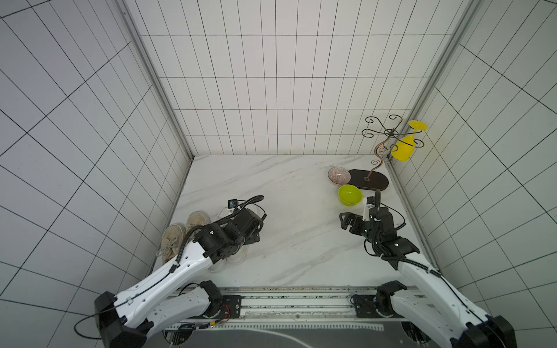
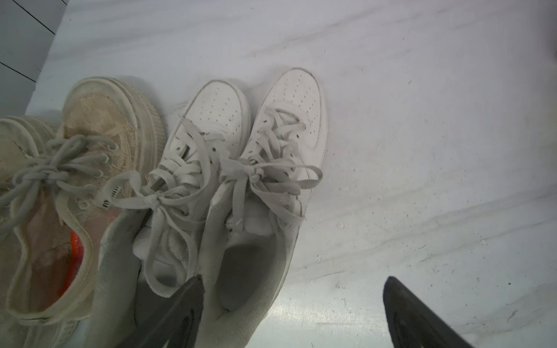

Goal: Remove the insole from the shoe
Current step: Move the shoe to the center of the board.

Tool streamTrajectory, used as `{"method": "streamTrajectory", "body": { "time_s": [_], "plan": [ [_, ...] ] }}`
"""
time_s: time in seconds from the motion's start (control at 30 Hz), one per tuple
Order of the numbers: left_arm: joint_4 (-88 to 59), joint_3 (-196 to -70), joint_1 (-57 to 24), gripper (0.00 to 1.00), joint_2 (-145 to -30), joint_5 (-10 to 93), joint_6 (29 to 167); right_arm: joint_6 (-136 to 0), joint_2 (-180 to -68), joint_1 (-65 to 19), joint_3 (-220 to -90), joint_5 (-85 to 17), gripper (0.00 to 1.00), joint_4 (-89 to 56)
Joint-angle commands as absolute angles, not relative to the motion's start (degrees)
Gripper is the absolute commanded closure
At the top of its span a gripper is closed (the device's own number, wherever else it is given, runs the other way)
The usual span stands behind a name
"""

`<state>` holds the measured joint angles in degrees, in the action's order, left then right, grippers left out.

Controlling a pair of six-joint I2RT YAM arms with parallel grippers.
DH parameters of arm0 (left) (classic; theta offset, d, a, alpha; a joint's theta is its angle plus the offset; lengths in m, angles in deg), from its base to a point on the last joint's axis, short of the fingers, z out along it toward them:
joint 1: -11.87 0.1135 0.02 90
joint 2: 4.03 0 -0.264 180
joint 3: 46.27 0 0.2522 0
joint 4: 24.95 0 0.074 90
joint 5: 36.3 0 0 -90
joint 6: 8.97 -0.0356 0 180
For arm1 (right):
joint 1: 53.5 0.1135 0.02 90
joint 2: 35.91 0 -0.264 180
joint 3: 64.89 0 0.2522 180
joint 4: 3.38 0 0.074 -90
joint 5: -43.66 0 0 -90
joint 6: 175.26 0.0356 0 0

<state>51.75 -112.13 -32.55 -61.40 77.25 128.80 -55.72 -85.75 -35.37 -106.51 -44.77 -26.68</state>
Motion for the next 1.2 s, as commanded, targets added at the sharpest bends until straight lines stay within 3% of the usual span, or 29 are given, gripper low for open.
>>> {"method": "streamTrajectory", "body": {
  "time_s": [0.0,0.2,0.33,0.7,1.17],
  "plan": [
    [50.55,-109.81,-32.85,0.1,-64.82,74.58,130.43,-55.94,-86.2,-33.8,-112.57,-45.91,0.01,-28.41],
    [43.85,-107.84,-32.26,0.14,-71.98,76.81,128.22,-55.42,-86.1,-32.55,-112.52,-46.49,0.01,-27.81],
    [36.75,-105.93,-26.93,0.21,-76.33,71.28,123.87,-54.89,-85.17,-32.1,-111.82,-47.19,0.0,-28.19],
    [28.77,-113.43,-26.71,0.36,-88.8,73.06,117.89,-54.38,-82.85,-31.88,-110.91,-48.99,0.0,-29.54],
    [22.77,-135.55,-31.53,0.39,-108.6,71.75,115.16,-54.98,-86.31,-31.89,-110.2,-49.84,0.01,-26.89]
  ]
}}
